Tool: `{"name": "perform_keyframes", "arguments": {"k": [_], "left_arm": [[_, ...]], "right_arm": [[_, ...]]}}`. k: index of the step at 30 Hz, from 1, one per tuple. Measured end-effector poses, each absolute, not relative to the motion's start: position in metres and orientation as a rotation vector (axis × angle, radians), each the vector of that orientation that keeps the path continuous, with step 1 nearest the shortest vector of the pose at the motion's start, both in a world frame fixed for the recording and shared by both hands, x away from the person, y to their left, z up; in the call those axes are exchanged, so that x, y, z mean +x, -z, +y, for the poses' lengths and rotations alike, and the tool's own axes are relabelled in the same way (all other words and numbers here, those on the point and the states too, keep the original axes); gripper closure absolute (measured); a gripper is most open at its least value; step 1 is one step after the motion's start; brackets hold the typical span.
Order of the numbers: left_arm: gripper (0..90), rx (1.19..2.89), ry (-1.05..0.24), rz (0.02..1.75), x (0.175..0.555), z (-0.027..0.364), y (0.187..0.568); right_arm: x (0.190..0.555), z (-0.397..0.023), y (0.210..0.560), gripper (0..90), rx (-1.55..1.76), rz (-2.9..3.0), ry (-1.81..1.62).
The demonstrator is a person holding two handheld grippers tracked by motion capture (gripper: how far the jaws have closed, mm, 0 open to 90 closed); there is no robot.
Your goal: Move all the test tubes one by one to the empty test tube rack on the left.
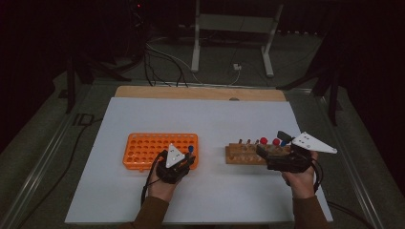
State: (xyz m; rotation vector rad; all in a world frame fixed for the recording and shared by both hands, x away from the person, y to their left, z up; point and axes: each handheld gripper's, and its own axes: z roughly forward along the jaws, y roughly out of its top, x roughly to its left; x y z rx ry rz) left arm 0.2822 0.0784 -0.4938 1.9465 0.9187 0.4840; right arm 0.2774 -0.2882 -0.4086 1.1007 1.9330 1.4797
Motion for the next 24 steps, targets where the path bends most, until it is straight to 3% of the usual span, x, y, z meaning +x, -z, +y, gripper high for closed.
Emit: {"name": "perform_keyframes", "arguments": {"k": [13, 14, 15, 16, 17, 19, 21, 22, 24], "left_arm": [[74.5, 1.965, -0.477, 0.912, 0.282, 0.075, 0.497], [70.2, 1.964, -0.472, 0.908, 0.282, 0.074, 0.497], [60.1, 1.962, -0.475, 0.912, 0.282, 0.074, 0.496], [60.1, 1.954, -0.476, 0.919, 0.282, 0.075, 0.496], [52.1, 1.936, -0.466, 0.921, 0.282, 0.076, 0.495], [48.3, 1.9, -0.446, 0.929, 0.282, 0.08, 0.492], [36.1, 1.867, -0.438, 0.928, 0.282, 0.085, 0.488], [36.1, 1.855, -0.435, 0.929, 0.282, 0.086, 0.486], [23.2, 1.833, -0.437, 0.932, 0.281, 0.09, 0.482]], "right_arm": [[0.279, -0.293, 0.41, 0.0, 1.103, 1.932, -1.416], [0.28, -0.293, 0.41, 0.0, 1.108, 1.929, -1.413], [0.28, -0.295, 0.41, 0.0, 1.115, 1.925, -1.396], [0.28, -0.295, 0.41, 0.0, 1.115, 1.925, -1.396], [0.281, -0.298, 0.411, 0.0, 1.126, 1.921, -1.388], [0.282, -0.3, 0.411, 0.0, 1.135, 1.916, -1.383], [0.284, -0.306, 0.411, 0.1, 1.162, 1.9, -1.383], [0.284, -0.309, 0.411, 0.1, 1.177, 1.891, -1.38], [0.286, -0.32, 0.412, 3.2, 1.221, 1.863, -1.373]]}}
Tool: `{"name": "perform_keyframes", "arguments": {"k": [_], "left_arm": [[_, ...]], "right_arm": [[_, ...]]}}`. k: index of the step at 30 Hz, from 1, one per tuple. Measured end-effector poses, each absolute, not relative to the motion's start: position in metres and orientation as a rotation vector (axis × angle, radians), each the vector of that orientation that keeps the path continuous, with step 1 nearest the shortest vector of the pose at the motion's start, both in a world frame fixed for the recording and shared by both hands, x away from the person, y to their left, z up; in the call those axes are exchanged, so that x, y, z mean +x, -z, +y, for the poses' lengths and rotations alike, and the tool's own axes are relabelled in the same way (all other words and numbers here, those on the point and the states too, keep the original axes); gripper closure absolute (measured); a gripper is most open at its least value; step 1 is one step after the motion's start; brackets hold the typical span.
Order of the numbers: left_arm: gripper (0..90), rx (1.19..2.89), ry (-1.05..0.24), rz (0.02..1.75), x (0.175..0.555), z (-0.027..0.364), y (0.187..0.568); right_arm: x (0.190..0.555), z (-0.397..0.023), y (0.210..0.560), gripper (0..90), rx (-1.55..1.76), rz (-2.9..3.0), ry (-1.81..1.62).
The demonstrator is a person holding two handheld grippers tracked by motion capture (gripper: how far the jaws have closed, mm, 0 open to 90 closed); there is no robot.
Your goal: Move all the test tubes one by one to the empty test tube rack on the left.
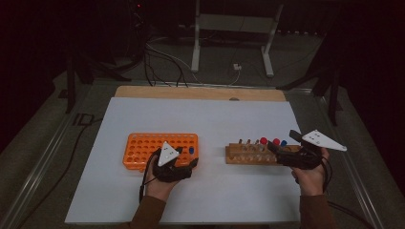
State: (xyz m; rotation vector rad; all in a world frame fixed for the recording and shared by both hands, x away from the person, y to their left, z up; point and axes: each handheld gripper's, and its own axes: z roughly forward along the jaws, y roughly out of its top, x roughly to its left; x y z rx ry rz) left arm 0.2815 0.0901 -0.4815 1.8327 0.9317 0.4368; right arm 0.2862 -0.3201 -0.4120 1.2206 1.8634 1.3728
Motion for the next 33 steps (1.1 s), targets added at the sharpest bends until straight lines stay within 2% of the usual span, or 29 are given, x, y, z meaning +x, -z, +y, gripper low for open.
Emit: {"name": "perform_keyframes", "arguments": {"k": [1, 3, 4, 5, 6, 9, 10, 11, 13, 18, 24, 28, 33], "left_arm": [[23.2, 1.82, -0.446, 0.941, 0.281, 0.091, 0.48], [15.0, 1.799, -0.441, 0.959, 0.281, 0.094, 0.477], [3.6, 1.794, -0.439, 0.97, 0.281, 0.096, 0.476], [3.6, 1.783, -0.435, 0.98, 0.281, 0.097, 0.474], [0.1, 1.774, -0.441, 0.982, 0.28, 0.099, 0.473], [0.1, 1.747, -0.46, 0.984, 0.279, 0.105, 0.468], [0.1, 1.738, -0.472, 0.985, 0.278, 0.107, 0.467], [0.1, 1.732, -0.493, 0.988, 0.278, 0.109, 0.465], [0.2, 1.716, -0.509, 0.995, 0.277, 0.112, 0.463], [0.3, 1.695, -0.523, 1.008, 0.277, 0.12, 0.461], [0.8, 1.704, -0.518, 1.016, 0.278, 0.121, 0.461], [0.8, 1.7, -0.51, 1.023, 0.278, 0.122, 0.461], [0.8, 1.703, -0.51, 1.028, 0.279, 0.122, 0.461]], "right_arm": [[0.286, -0.32, 0.412, 3.2, 1.221, 1.863, -1.373], [0.287, -0.327, 0.414, 5.7, 1.245, 1.851, -1.364], [0.287, -0.332, 0.417, 6.9, 1.267, 1.842, -1.344], [0.287, -0.332, 0.417, 6.9, 1.267, 1.842, -1.344], [0.286, -0.335, 0.421, 12.4, 1.282, 1.844, -1.317], [0.286, -0.339, 0.424, 16.5, 1.305, 1.836, -1.294], [0.287, -0.342, 0.427, 22.0, 1.321, 1.823, -1.296], [0.287, -0.342, 0.427, 22.0, 1.321, 1.823, -1.296], [0.287, -0.345, 0.428, 27.6, 1.332, 1.806, -1.294], [0.286, -0.347, 0.432, 48.0, 1.332, 1.78, -1.252], [0.29, -0.346, 0.444, 64.7, 1.34, 1.828, -1.206], [0.292, -0.345, 0.45, 71.1, 1.344, 1.85, -1.202], [0.297, -0.34, 0.456, 72.5, 1.34, 1.876, -1.169]]}}
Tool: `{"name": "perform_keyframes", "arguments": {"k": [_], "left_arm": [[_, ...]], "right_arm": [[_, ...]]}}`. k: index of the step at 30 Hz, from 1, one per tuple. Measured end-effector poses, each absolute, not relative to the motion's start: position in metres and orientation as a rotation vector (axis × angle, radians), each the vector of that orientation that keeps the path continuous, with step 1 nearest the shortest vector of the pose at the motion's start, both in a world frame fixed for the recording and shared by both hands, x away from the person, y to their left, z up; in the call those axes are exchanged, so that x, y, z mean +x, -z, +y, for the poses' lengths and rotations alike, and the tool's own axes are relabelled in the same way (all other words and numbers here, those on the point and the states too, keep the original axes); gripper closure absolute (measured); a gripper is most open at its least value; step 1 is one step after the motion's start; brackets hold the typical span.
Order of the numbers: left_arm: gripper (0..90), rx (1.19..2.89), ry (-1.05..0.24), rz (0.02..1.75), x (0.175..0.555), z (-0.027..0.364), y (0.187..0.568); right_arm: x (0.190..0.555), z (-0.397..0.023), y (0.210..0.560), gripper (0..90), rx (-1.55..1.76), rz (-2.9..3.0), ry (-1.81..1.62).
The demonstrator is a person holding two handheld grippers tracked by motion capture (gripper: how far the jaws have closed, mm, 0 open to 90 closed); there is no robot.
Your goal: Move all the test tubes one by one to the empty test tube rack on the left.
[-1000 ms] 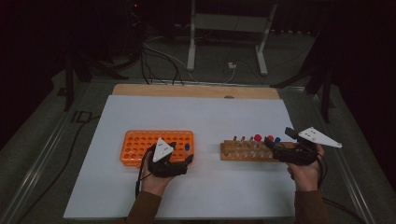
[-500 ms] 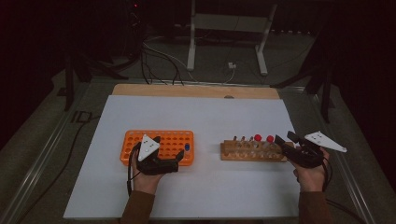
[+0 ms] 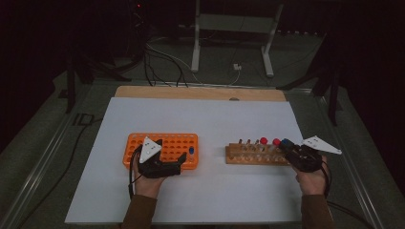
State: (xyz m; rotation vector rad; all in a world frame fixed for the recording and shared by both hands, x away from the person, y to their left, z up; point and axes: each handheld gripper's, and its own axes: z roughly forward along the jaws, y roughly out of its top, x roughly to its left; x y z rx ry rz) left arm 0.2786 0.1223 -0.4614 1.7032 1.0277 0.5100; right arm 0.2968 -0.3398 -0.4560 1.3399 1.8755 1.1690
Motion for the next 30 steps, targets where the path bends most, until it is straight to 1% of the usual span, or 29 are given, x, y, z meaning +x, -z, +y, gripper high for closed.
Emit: {"name": "perform_keyframes", "arguments": {"k": [2, 10, 17, 30], "left_arm": [[0.8, 1.706, -0.513, 1.026, 0.279, 0.122, 0.461], [0.8, 1.708, -0.508, 1.024, 0.279, 0.121, 0.462], [0.8, 1.719, -0.508, 1.021, 0.279, 0.119, 0.462], [0.8, 1.729, -0.502, 1.01, 0.278, 0.116, 0.462]], "right_arm": [[0.298, -0.337, 0.459, 73.9, 1.336, 1.894, -1.15], [0.294, -0.329, 0.463, 74.9, 1.312, 1.891, -1.078], [0.293, -0.329, 0.462, 76.2, 1.327, 1.898, -1.1], [0.285, -0.334, 0.434, 76.4, 1.297, 1.835, -1.184]]}}
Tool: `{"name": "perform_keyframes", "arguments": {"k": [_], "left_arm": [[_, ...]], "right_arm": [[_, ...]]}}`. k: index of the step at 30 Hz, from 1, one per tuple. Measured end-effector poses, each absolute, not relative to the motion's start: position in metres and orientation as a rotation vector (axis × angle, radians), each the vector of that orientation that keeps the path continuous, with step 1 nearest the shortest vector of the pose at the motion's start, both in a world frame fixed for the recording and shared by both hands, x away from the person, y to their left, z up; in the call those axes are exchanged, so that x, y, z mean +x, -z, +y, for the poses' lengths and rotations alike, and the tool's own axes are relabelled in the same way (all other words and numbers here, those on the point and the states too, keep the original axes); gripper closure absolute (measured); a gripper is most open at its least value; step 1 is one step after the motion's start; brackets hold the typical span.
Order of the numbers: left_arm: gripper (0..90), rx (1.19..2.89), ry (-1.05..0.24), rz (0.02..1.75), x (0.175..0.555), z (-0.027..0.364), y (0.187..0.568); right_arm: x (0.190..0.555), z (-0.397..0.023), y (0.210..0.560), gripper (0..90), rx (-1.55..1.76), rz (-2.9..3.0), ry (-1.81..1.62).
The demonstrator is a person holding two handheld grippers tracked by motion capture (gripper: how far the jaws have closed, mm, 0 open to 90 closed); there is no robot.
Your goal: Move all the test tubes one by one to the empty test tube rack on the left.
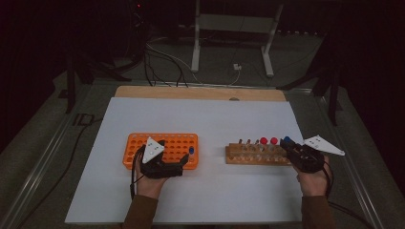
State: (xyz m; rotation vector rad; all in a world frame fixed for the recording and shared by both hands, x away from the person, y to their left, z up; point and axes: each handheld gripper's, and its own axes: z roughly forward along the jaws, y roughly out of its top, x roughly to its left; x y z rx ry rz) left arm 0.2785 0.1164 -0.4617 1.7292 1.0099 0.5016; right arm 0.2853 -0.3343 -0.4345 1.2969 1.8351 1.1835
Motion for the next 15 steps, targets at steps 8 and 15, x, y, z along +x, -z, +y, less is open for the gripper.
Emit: {"name": "perform_keyframes", "arguments": {"k": [8, 15], "left_arm": [[0.8, 1.729, -0.494, 1.001, 0.278, 0.114, 0.461], [0.8, 1.727, -0.499, 0.98, 0.276, 0.111, 0.455]], "right_arm": [[0.274, -0.335, 0.409, 76.3, 1.25, 1.792, -1.229], [0.266, -0.33, 0.395, 76.3, 1.212, 1.817, -1.252]]}}
